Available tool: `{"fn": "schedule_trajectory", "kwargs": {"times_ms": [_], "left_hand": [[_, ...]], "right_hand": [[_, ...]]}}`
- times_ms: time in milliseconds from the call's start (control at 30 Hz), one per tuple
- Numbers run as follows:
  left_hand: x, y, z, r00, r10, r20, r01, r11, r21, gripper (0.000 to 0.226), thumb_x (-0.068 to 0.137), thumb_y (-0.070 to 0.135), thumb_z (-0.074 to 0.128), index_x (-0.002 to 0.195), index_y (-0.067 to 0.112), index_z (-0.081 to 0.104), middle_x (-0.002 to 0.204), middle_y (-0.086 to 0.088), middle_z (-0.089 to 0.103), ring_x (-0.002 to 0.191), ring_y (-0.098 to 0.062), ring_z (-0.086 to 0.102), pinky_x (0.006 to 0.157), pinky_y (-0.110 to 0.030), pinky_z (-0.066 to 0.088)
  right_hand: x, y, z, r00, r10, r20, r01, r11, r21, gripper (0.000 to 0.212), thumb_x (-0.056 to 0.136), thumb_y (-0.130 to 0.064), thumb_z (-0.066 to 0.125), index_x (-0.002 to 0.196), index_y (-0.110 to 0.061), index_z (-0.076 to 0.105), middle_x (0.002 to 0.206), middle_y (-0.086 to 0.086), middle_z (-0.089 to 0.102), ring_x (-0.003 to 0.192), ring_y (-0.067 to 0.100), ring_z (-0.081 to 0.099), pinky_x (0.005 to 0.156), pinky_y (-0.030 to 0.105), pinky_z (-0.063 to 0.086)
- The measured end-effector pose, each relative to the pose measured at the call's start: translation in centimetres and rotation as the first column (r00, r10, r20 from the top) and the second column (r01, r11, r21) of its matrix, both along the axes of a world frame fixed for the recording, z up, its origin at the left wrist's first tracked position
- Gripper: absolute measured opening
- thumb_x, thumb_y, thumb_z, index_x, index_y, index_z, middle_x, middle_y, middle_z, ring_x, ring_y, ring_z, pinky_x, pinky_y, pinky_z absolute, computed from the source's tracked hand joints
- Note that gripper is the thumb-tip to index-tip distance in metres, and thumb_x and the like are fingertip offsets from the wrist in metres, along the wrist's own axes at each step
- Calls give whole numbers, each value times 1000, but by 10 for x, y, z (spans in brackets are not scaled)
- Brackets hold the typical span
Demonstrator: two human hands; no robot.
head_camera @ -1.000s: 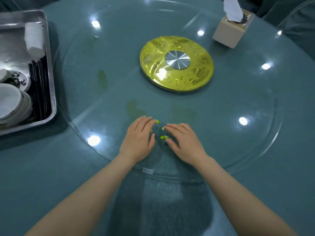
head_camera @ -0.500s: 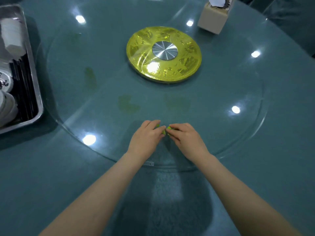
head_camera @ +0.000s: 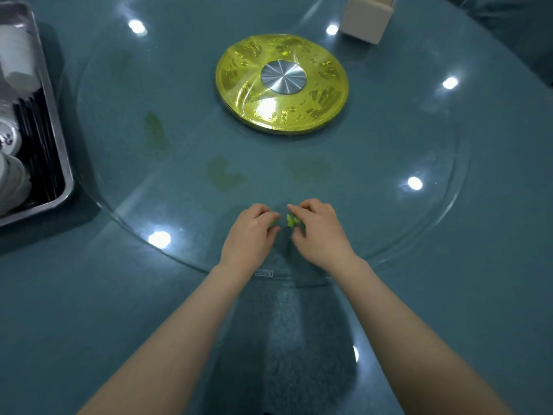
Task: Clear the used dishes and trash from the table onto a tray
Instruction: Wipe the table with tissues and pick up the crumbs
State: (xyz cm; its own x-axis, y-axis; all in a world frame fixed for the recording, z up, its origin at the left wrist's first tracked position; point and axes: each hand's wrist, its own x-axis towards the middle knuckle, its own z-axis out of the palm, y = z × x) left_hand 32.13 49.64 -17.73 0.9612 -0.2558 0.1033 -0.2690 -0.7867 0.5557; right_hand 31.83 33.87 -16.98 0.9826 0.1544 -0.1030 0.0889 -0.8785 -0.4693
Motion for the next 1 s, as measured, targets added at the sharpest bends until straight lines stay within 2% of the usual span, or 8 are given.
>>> {"fn": "schedule_trajectory", "kwargs": {"times_ms": [133, 467, 667, 733, 833, 900, 933, 1000], "left_hand": [[-2, 11, 0, 999, 34, -31, -31, 995, 90, 26, 87, 8, 63, 113, 8, 67, 105, -12, 59, 92, -31, 54, 76, -34, 41], [3, 28, 11, 991, 63, -120, -41, 984, 174, 13, 87, 13, 57, 98, 9, 63, 100, -11, 57, 87, -34, 58, 68, -34, 37], [15, 35, 16, 961, 161, -226, -91, 951, 294, 13, 84, 13, 53, 95, 12, 60, 101, -11, 59, 94, -35, 56, 76, -36, 40], [18, 44, 17, 937, 247, -248, -182, 949, 258, 13, 80, 12, 56, 90, 11, 63, 96, -10, 63, 93, -33, 57, 73, -32, 40], [17, 57, 20, 858, 382, -344, -378, 922, 80, 5, 75, 12, 61, 76, 15, 66, 76, -3, 68, 76, -23, 62, 68, -28, 46], [15, 62, 21, 766, 399, -504, -540, 825, -168, 12, 76, 6, 61, 68, 15, 64, 59, 1, 65, 60, -15, 61, 64, -26, 47], [13, 64, 23, 716, 353, -602, -621, 717, -318, 17, 79, 1, 60, 67, 13, 63, 55, 2, 62, 53, -11, 59, 62, -25, 48], [9, 67, 28, 629, 167, -760, -760, 339, -554, 20, 87, -4, 55, 72, 8, 60, 62, -1, 57, 47, -5, 55, 52, -18, 49]], "right_hand": [[-3, 12, -2, 997, 64, 45, -63, 998, -14, 35, 93, -12, 56, 126, -16, 62, 116, 8, 53, 101, 29, 47, 87, 29, 38], [6, 25, 7, 999, 23, -28, -24, 999, -43, 20, 88, -13, 57, 104, -16, 69, 105, 7, 59, 97, 28, 57, 78, 31, 40], [1, 28, 10, 996, -76, -54, 73, 996, -51, 20, 82, -13, 60, 97, -19, 72, 99, 6, 65, 93, 26, 59, 75, 29, 41], [-2, 26, 10, 973, -205, -101, 211, 976, 51, 18, 79, -12, 63, 90, -20, 73, 93, 1, 68, 87, 21, 61, 74, 26, 44], [-4, 20, 15, 853, -444, -276, 519, 784, 340, 16, 74, -8, 68, 73, -24, 70, 68, -10, 64, 64, 10, 56, 60, 19, 42], [-3, 18, 19, 769, -498, -402, 640, 603, 476, 23, 74, -2, 70, 68, -23, 67, 62, -9, 61, 57, 7, 52, 52, 15, 41], [-3, 16, 21, 735, -493, -465, 676, 487, 553, 24, 76, 2, 68, 70, -21, 66, 63, -6, 60, 56, 8, 51, 51, 13, 41], [-1, 12, 27, 659, -396, -640, 721, 91, 686, 21, 83, 7, 61, 77, -13, 63, 66, 0, 57, 55, 9, 50, 50, 12, 44]]}}
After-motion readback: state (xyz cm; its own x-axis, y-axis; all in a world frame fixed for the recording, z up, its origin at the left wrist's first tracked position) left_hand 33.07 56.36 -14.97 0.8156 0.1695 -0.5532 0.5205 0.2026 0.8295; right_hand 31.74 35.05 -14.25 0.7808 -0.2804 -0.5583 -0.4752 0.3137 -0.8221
